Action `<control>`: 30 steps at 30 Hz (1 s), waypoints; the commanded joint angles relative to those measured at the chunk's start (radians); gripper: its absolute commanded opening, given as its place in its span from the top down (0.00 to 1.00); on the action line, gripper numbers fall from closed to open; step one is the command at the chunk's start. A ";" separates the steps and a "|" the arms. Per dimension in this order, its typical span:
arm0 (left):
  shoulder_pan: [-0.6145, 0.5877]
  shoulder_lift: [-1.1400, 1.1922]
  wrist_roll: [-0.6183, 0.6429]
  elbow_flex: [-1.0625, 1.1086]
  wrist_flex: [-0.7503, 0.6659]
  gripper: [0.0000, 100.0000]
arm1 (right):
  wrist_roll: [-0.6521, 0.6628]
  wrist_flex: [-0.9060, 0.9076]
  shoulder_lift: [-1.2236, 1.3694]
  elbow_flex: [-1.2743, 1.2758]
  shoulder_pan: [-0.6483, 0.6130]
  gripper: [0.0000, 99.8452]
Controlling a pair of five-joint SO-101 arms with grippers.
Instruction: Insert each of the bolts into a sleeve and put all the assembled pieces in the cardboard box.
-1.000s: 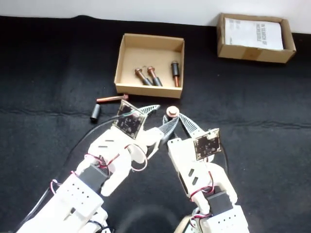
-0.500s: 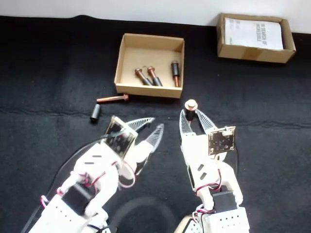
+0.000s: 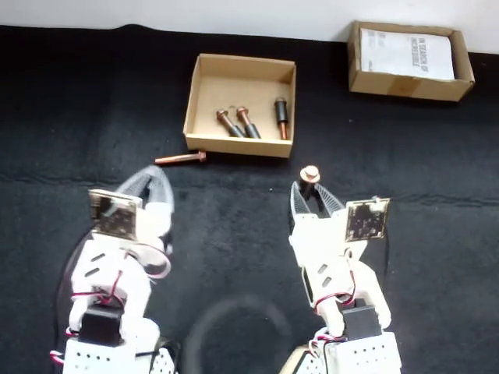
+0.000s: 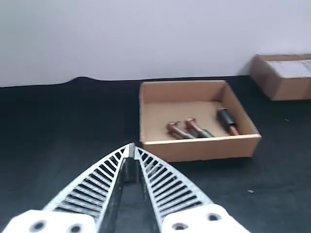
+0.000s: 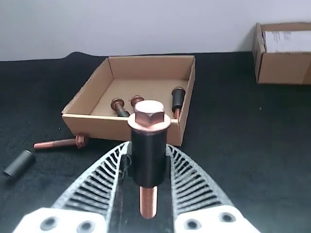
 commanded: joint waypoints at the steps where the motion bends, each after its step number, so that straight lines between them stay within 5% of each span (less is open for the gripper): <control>1: -0.177 -0.012 -0.003 0.067 -0.107 0.99 | -0.023 0.028 0.018 -0.142 0.004 0.99; 7: -0.355 -0.010 0.011 0.160 -0.178 0.99 | -0.063 0.030 0.272 -0.348 0.008 0.99; 11: -0.415 -0.002 0.176 0.162 -0.164 0.99 | -0.126 0.030 0.538 -0.539 0.008 0.99; 22: -0.418 -0.004 0.477 0.162 0.107 0.99 | -0.141 0.090 1.129 -1.040 0.002 0.99; 30: -0.417 -0.004 0.493 0.162 0.198 0.99 | -0.140 0.090 1.483 -1.345 0.002 0.99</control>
